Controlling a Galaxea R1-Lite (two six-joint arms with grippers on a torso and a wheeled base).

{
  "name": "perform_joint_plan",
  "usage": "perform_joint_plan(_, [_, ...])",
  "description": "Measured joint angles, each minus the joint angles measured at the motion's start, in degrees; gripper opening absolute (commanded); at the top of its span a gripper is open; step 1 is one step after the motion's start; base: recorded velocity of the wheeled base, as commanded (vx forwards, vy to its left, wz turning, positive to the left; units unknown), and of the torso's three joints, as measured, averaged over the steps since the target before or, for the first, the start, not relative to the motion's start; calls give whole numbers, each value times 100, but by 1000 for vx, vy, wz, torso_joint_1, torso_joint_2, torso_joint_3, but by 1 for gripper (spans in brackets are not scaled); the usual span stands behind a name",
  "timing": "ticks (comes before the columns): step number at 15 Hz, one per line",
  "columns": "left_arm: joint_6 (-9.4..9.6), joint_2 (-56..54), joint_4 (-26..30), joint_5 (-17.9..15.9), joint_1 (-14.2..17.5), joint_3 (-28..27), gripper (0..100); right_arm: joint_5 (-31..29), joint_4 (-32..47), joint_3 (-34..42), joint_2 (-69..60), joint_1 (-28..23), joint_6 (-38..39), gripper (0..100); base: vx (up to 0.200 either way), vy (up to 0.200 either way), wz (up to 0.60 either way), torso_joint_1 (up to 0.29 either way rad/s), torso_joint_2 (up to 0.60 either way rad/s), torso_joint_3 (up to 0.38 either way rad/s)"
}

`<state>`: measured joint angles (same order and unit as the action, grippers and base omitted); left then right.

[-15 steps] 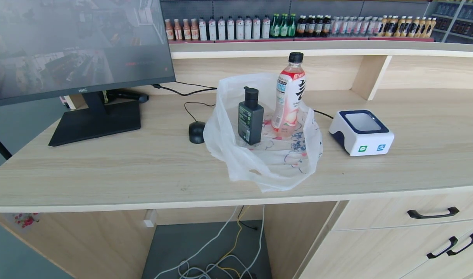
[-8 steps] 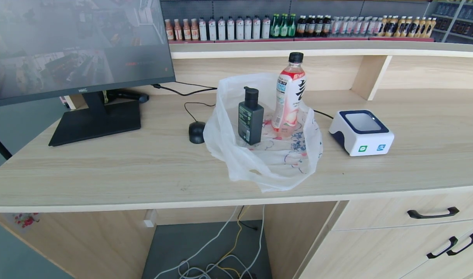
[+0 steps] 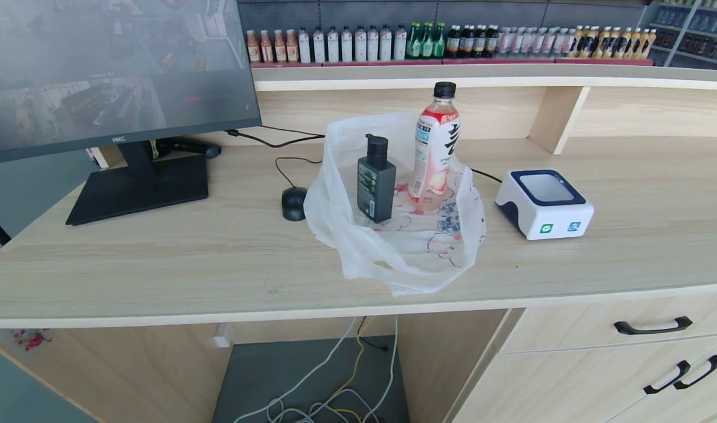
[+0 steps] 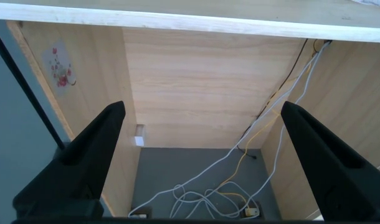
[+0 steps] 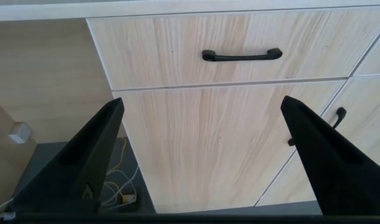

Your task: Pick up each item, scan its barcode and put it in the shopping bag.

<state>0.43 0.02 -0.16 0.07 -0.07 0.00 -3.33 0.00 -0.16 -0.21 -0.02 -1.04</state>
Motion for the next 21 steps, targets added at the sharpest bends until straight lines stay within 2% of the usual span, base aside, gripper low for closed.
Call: perform_joint_plan(21, [-50, 0, 0, 0, 7, 0, 100, 0, -10, 6, 7, 10, 150, 100, 0, -200, 0, 3, 2, 2])
